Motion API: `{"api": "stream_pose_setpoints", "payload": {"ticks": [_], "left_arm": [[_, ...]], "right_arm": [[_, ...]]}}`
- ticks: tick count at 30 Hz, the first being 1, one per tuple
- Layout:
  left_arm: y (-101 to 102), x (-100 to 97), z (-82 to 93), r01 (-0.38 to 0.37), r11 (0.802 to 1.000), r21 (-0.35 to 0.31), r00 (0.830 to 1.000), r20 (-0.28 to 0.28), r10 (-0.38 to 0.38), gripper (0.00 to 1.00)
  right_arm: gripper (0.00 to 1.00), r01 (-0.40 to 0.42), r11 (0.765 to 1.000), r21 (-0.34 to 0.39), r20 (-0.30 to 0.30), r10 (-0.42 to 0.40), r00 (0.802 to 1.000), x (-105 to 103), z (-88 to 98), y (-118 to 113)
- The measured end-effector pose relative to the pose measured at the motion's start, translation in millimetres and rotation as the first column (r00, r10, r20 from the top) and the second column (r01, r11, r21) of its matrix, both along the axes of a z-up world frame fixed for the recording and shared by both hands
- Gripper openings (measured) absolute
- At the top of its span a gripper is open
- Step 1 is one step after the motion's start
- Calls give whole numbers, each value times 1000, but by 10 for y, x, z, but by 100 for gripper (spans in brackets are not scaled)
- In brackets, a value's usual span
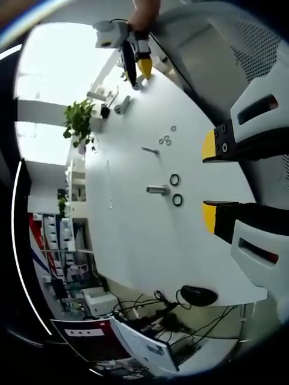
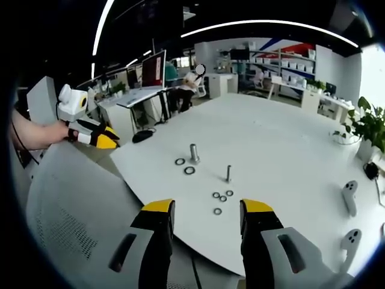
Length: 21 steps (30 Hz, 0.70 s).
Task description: Place the washer onto the threaded stud by aligning its center hole with the stud, sliding it down to the base, and recovering from edge contact or off-axis alignment until the washer reaches the visible bottom stop.
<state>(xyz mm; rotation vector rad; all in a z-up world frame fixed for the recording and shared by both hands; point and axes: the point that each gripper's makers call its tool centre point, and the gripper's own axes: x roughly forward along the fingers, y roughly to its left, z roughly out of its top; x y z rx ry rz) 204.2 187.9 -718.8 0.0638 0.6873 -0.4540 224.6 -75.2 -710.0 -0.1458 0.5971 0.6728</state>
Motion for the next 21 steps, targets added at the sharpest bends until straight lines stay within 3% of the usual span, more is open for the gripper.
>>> {"api": "stream_pose_setpoints", "payload": {"ticks": [12, 15, 18, 21], "left_arm": [[-31, -12, -34, 27, 999, 29, 999, -17, -27, 24], [-4, 31, 64, 27, 998, 61, 999, 44, -30, 23], [-9, 18, -9, 31, 998, 62, 1000, 3, -31, 24], [-23, 31, 25, 54, 994, 100, 998, 25, -57, 23]], "right_arm": [[46, 14, 1000, 16, 5, -14, 1000, 20, 28, -15], [46, 19, 1000, 18, 15, -20, 1000, 31, 46, -27], [46, 19, 1000, 20, 14, -19, 1000, 36, 44, -26], [46, 12, 1000, 14, 13, -12, 1000, 29, 34, -21]]}}
